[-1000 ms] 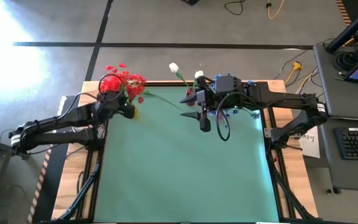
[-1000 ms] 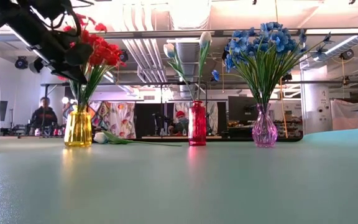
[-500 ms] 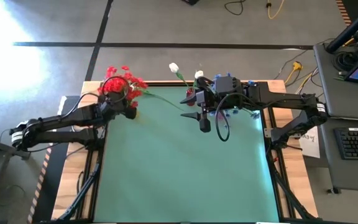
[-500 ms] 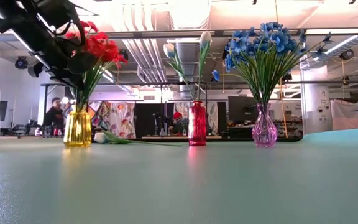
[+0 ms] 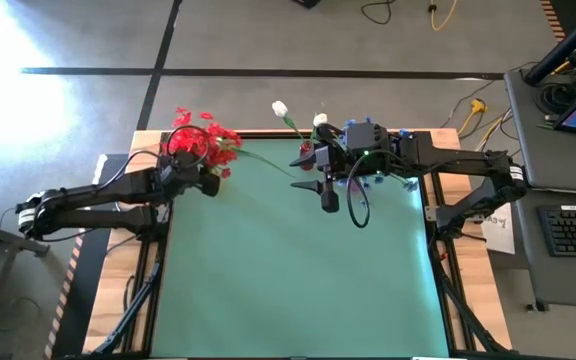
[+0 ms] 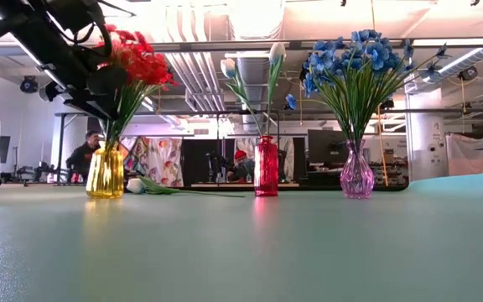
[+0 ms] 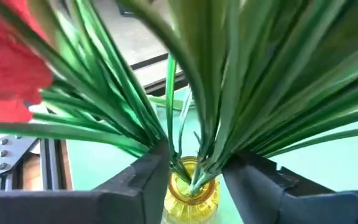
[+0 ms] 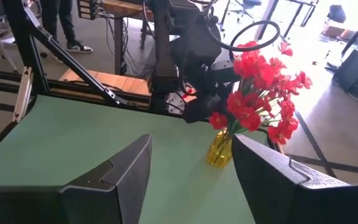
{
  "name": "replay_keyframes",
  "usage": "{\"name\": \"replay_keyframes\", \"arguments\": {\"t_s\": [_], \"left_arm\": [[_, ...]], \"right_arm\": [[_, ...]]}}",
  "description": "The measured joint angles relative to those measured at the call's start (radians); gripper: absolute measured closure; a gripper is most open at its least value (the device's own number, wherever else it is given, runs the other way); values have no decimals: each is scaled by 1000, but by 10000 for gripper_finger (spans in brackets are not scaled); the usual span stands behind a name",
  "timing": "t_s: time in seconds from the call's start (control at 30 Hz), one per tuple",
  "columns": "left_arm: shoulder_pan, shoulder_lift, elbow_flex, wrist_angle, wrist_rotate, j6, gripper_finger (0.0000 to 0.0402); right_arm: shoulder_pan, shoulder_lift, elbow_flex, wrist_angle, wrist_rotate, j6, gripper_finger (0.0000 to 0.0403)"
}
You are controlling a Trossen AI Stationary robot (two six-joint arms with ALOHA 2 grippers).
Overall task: Sort flowers into vase by color
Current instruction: Put the red flower into the yellow vase
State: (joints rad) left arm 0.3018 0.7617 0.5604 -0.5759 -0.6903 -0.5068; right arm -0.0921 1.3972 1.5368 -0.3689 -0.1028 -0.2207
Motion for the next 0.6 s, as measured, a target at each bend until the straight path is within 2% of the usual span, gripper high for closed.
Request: {"name": "replay_keyframes", "arguments": {"t_s": [0.27, 0.5, 0.6], "left_arm": [[0, -3, 70, -132, 1, -23, 196], [0, -2, 150, -261, 3, -52, 176], [0, -2, 170, -297, 45, -54, 172]], "right_arm": [[0, 0, 0, 1, 0, 3, 188], [0, 0, 0, 1, 0, 4, 188], [0, 0, 0, 1, 0, 3, 188]]}}
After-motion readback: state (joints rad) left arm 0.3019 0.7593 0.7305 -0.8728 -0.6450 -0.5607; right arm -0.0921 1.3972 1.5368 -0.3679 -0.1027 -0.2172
